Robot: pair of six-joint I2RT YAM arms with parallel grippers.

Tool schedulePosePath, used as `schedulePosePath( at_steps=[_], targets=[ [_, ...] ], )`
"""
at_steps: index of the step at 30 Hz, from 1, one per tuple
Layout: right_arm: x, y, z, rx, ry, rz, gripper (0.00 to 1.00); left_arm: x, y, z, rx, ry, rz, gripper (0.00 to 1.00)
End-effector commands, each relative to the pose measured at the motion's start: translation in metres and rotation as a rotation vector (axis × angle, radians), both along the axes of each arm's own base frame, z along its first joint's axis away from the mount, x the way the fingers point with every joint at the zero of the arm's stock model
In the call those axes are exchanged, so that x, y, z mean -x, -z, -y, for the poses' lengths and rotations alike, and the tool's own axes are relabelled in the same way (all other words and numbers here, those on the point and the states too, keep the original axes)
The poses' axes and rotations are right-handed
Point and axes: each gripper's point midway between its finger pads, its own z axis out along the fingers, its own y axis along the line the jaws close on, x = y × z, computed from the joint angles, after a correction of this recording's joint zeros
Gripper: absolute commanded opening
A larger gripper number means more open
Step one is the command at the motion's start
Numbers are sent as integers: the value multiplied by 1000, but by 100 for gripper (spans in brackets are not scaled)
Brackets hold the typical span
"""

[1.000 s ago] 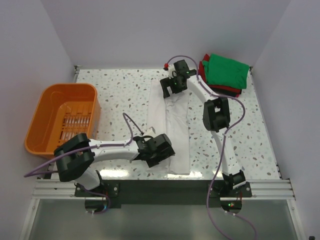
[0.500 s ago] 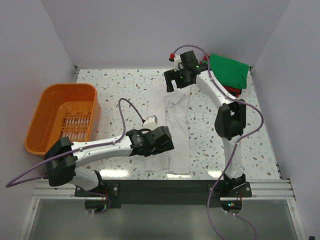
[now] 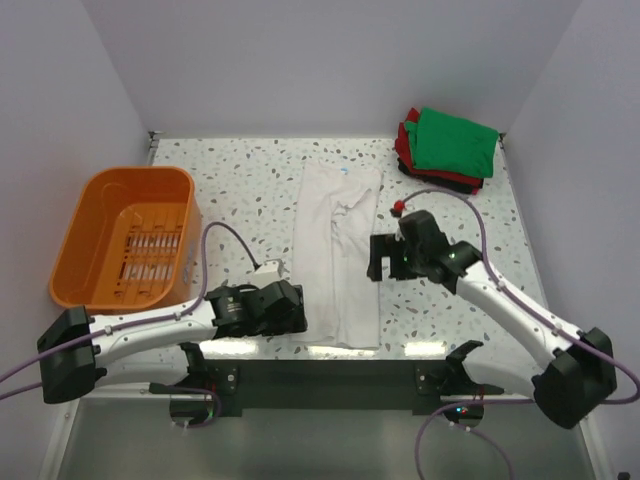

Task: Fold and stack the t-shirts
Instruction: Fold the tshirt

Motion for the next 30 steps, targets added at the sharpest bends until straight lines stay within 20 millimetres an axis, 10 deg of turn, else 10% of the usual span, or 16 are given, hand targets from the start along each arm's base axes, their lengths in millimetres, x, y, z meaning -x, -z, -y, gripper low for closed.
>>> schedulePosePath(
  at_steps=[1, 11, 30],
  targets=[
    [57, 21, 4, -21, 91, -85, 99, 17, 16, 11, 79, 102, -46, 100],
    [157, 94, -15, -163, 35, -360, 98, 21, 34, 18, 114, 120, -70, 80],
    [168, 111, -31, -200, 27, -432, 74, 31, 63, 13, 104, 85, -135, 23]
  ],
)
